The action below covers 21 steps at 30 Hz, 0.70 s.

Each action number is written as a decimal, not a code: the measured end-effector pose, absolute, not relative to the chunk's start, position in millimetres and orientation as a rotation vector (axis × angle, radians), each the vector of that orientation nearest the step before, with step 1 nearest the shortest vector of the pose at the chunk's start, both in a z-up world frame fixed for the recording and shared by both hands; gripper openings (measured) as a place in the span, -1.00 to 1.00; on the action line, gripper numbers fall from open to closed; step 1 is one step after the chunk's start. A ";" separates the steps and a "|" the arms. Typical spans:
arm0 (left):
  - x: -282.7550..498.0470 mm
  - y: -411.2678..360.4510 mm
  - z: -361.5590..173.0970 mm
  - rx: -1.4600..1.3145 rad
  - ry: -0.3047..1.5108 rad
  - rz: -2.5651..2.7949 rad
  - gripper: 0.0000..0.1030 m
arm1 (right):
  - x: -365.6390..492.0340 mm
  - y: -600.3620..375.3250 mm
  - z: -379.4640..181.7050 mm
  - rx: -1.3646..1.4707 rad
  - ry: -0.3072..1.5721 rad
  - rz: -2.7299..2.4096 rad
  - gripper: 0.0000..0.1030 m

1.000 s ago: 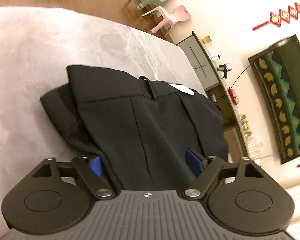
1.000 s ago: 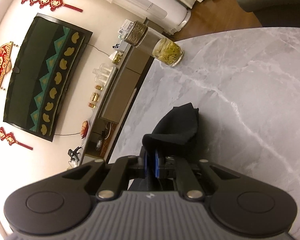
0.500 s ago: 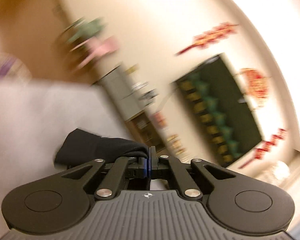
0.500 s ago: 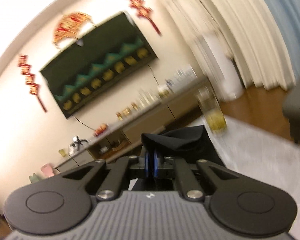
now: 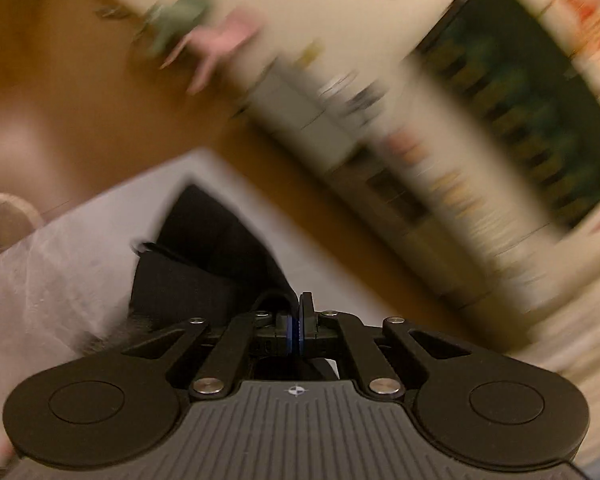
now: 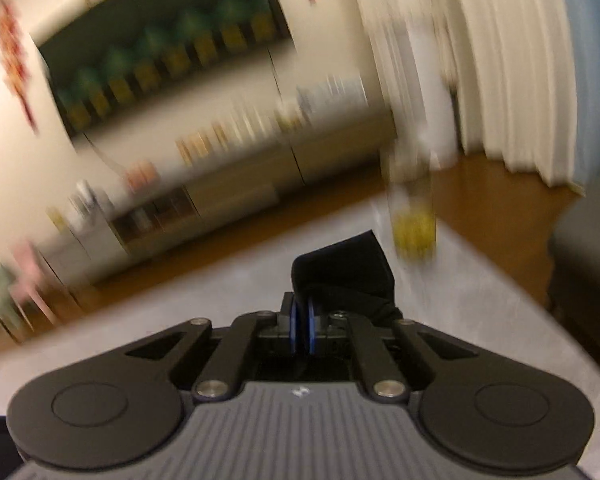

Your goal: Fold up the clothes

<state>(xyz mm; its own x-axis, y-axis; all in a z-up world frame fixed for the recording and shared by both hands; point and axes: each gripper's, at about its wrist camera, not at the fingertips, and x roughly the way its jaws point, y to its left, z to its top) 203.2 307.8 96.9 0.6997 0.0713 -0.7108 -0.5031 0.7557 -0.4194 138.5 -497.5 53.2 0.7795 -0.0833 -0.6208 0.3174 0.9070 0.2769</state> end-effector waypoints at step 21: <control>138.7 283.3 -24.0 -0.546 0.828 0.265 -0.22 | 184.9 -472.7 -45.5 -0.062 0.869 -0.145 -0.34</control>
